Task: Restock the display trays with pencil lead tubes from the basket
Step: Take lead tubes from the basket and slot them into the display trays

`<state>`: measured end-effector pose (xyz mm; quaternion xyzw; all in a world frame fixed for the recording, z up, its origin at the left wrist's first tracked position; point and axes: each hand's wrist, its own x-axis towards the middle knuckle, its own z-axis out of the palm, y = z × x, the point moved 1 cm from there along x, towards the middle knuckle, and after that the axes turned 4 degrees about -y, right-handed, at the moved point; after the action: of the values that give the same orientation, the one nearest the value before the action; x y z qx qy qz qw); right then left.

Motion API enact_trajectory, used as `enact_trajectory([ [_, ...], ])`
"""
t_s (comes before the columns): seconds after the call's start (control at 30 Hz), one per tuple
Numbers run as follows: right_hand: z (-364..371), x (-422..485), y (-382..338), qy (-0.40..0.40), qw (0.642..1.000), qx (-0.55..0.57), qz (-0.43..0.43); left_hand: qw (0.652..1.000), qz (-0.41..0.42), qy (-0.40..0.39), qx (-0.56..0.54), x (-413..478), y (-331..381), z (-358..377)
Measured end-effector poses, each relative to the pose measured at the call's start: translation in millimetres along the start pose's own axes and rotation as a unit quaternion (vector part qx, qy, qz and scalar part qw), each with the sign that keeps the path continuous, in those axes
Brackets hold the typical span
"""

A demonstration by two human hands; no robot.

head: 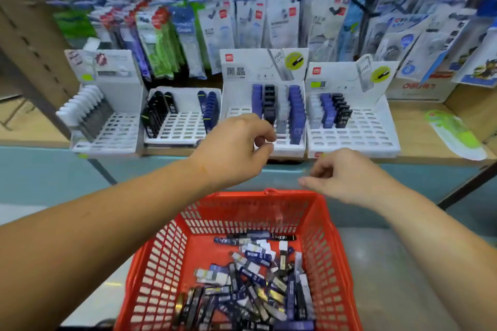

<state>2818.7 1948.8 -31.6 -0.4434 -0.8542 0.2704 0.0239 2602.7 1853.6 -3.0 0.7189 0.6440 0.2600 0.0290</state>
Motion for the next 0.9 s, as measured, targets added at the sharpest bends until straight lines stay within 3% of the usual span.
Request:
enact_trajectory([
  [0.17,76,-42,-28,-0.144,0.988,-0.027,-0.054,0.986,-0.108,-0.12,-0.032,-98,-27,24],
  [0.33,162,-62,-4,-0.228,0.969,-0.092,-0.008,0.956,-0.185,-0.22,-0.052,-159,-61,75],
  [0.57,241,-41,22,-0.27,0.957,-0.073,0.077,0.874,-0.286,-0.382,-0.09,-209,-96,161],
  [0.9,348,19,55,-0.288,0.944,-0.101,0.122,0.813,-0.318,-0.487,0.019,-252,-152,249],
])
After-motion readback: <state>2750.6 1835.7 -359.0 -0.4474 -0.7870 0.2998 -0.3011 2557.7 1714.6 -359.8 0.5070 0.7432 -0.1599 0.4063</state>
